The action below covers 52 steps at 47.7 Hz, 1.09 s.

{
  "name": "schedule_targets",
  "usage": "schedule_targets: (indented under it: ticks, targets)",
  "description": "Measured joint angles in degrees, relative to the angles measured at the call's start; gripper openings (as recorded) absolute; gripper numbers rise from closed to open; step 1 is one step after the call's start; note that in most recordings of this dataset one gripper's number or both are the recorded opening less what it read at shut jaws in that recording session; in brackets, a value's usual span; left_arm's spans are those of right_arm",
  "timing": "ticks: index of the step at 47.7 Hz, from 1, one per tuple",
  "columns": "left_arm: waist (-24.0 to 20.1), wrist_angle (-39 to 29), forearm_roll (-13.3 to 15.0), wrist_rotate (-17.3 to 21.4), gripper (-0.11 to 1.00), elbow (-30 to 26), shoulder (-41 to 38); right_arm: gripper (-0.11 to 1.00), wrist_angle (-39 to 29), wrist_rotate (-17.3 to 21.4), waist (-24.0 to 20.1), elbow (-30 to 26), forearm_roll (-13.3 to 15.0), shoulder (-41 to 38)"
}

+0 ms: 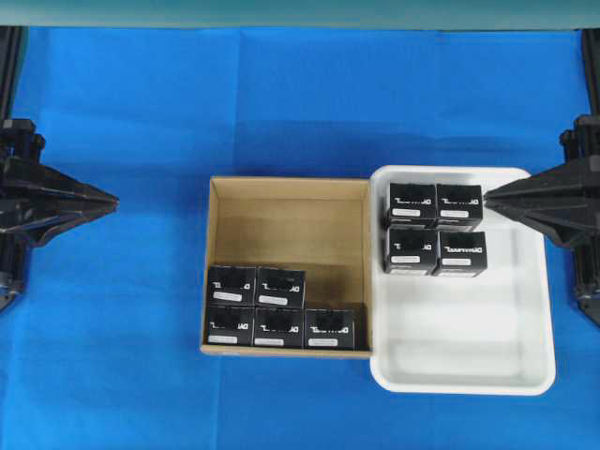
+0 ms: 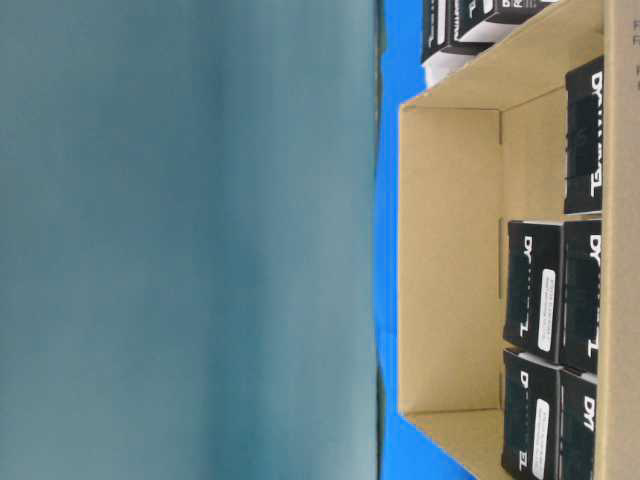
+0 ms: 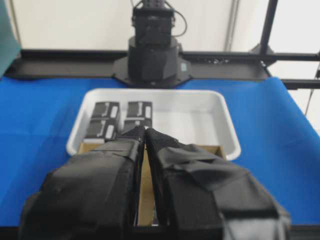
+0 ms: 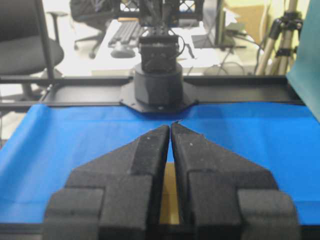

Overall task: Pick the box from inside the cardboard box.
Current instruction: 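Swing the right gripper left over the cardboard box, fingers open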

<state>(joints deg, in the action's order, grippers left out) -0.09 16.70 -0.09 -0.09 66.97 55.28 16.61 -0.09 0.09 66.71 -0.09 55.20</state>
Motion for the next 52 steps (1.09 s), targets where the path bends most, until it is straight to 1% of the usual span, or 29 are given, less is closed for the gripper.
schedule_targets:
  ticks: [2,4,7,10,13,17,20,23,30,35,44,52]
  targets:
    - [0.0,-0.6,-0.3,0.2,0.13,0.0,0.0,0.13,-0.1,0.2,0.0,0.1,-0.1,-0.1]
    - [0.0,-1.9,-0.5,0.3,0.07,0.0,0.0,0.07,-0.6,0.8,-0.2,0.1,-0.6,-0.1]
    - [0.0,-3.8,-0.7,0.3,-0.01,-0.3,-0.1,0.03,-2.7,1.7,-0.2,0.3,-2.2,-0.1]
    - [0.0,-5.4,-0.8,0.4,-0.05,-0.8,0.0,0.02,-6.0,3.4,-0.2,0.3,-3.8,-0.2]
    - [0.0,-6.2,-0.8,0.4,-0.06,-1.3,-0.1,0.02,-10.0,5.5,-0.2,-0.1,-4.6,-0.4]
    - [0.0,-6.6,-0.8,0.4,-0.06,-1.7,0.0,0.02,-15.1,8.3,-0.2,-1.2,-4.8,-0.8]
    - [0.0,-6.9,-0.8,0.4,-0.06,-1.8,0.0,0.02,-20.2,10.3,-0.2,-2.8,-4.9,-1.9]
    - [0.0,-7.5,-0.8,0.0,-0.06,-1.9,0.0,0.02,-25.2,11.5,-0.1,-5.0,-4.9,-3.9]
    - [0.0,-9.5,-0.9,-0.4,-0.06,-2.1,-0.1,0.02,-35.3,11.8,-0.2,-10.5,-4.8,-9.7]
    - [0.0,-10.7,-0.8,-0.4,-0.06,-2.4,-0.2,0.02,-40.8,11.9,-0.2,-15.1,-4.9,-14.9]
    - [0.0,-11.4,-0.9,-0.4,-0.06,-2.9,-0.2,0.02,-48.0,11.8,-1.1,-22.1,-4.8,-23.8]
    - [0.0,-12.4,-0.9,-1.0,-0.06,-2.9,-0.5,0.02,-54.3,11.4,-1.7,-29.6,-4.9,-33.5]
